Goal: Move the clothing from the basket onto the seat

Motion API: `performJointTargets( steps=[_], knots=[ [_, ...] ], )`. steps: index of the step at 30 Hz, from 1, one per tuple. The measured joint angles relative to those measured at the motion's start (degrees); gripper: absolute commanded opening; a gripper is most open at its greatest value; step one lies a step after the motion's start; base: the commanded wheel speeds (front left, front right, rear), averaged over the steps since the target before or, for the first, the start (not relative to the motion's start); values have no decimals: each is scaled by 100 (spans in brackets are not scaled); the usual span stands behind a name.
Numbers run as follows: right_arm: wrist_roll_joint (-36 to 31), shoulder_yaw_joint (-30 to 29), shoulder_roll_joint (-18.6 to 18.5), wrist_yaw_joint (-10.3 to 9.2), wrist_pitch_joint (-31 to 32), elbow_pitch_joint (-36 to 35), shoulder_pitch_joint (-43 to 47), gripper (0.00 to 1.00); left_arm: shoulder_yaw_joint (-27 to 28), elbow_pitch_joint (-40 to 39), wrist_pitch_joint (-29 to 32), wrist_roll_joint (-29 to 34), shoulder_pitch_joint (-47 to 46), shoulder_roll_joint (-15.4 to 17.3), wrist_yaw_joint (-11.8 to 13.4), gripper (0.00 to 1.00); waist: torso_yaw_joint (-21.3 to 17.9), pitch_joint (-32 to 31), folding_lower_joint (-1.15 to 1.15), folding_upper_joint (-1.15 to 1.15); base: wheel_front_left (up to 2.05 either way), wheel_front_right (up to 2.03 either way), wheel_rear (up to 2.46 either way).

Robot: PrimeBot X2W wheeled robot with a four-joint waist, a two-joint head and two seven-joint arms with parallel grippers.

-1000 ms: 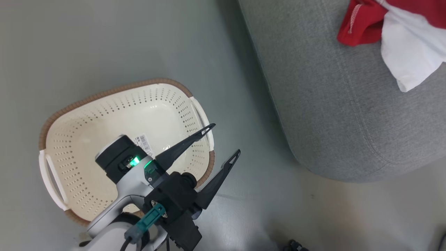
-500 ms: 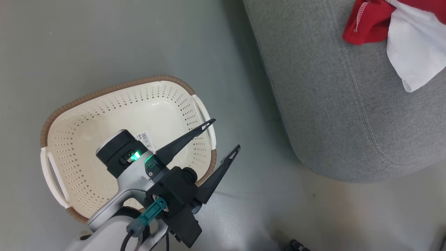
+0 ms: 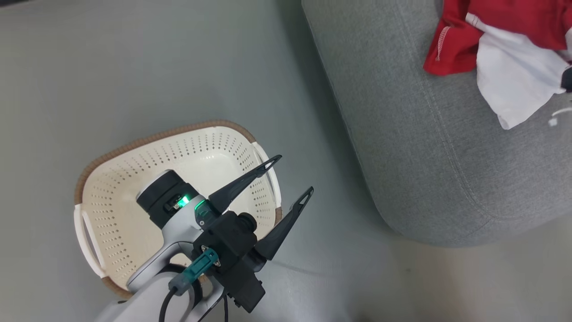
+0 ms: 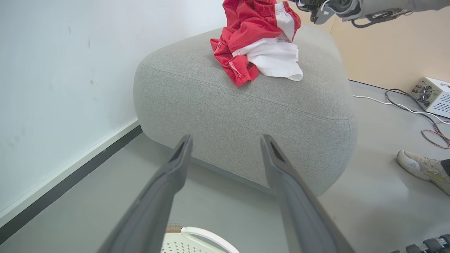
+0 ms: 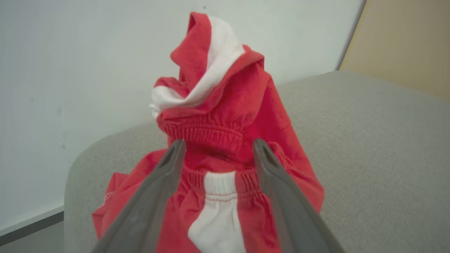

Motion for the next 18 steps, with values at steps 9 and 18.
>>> performJointTargets(
  steps=[9,18],
  knots=[
    [-224,137,185,121,1,-513,722,100,171,383,-325,-143,52,-277,213,100,162,-505,0,0,0,0,0],
    [-410,318,425,168,1,-1202,1511,100,470,728,-643,-390,226,-459,513,100,506,-992,0,0,0,0,0]
  ],
)
